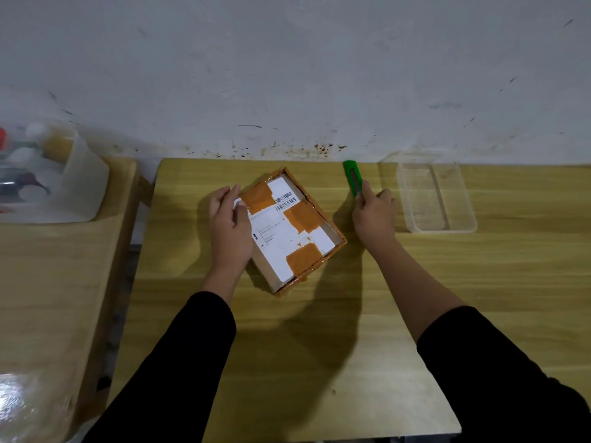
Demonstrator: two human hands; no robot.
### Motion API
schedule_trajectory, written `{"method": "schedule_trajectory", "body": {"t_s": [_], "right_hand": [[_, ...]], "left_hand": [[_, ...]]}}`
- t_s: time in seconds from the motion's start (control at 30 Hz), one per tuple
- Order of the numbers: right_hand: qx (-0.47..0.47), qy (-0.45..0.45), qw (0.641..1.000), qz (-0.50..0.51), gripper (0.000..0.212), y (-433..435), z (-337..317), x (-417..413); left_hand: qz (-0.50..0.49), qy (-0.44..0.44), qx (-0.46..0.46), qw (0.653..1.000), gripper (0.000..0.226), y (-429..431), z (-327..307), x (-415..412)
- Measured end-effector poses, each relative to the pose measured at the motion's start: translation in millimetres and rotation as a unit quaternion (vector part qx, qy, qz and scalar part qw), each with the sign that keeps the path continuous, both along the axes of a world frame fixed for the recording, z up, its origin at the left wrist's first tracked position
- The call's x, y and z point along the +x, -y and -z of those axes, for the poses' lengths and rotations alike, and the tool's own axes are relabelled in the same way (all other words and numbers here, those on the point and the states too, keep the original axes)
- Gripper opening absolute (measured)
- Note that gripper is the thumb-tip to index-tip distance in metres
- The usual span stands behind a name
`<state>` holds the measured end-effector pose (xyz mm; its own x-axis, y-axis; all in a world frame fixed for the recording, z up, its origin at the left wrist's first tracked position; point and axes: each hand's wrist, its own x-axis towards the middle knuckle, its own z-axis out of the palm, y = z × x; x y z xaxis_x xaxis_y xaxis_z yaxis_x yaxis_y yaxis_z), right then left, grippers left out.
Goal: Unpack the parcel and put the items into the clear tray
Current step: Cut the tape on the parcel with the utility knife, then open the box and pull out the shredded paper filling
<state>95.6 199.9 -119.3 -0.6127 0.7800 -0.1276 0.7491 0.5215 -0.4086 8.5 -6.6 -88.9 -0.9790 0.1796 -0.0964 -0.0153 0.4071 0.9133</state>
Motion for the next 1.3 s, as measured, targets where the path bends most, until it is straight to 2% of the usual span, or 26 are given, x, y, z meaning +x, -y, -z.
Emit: {"method": "schedule_trajectory", "body": {"t_s": [0.3, 0.43, 0.5, 0.57, 0.7, 0.83, 0.97, 1.1, 1.23, 1.3], "right_hand": [[0.031, -0.007, 0.999, -0.014, 0.043, 0, -8, -1], [0.047, -0.124, 0.99, -0.048, 0.039, 14, -19, -5], [-0.008, -0.194, 0.978, -0.083, 0.037, 20, -28, -15], [-0.114, -0.226, 0.961, -0.107, 0.036, 27, -38, -29], [-0.306, -0.198, 0.915, -0.172, 0.04, 39, -45, -58], [-0.378, -0.153, 0.889, -0.209, 0.04, 42, -41, -68], [-0.409, -0.177, 0.877, -0.179, 0.037, 41, -39, -58], [-0.455, -0.217, 0.859, -0.093, 0.034, 41, -33, -34], [-0.405, -0.265, 0.875, 0.004, 0.027, 46, -32, 8], [-0.381, -0.291, 0.877, 0.02, 0.02, 55, -31, 37]], "left_hand": [[0.01, -0.003, -0.003, 1.0, 0.039, 3, -1, 0], [-0.03, -0.004, -0.002, 1.0, 0.046, 6, -9, 11], [-0.058, 0.005, 0.013, 0.998, 0.051, 8, -12, 25], [-0.066, 0.015, 0.046, 0.997, 0.055, 11, -12, 48], [-0.028, 0.02, 0.065, 0.997, 0.067, 15, -1, 97], [-0.01, 0.039, 0.1, 0.994, 0.076, 11, 10, 120], [0.03, 0.044, 0.098, 0.994, 0.071, 22, 16, 116], [0.074, 0.042, 0.102, 0.991, 0.062, 44, 15, 111], [-0.019, 0.03, 0.062, 0.997, 0.04, 56, 10, 105], [-0.074, 0.015, 0.044, 0.996, 0.03, 60, 8, 99]]}}
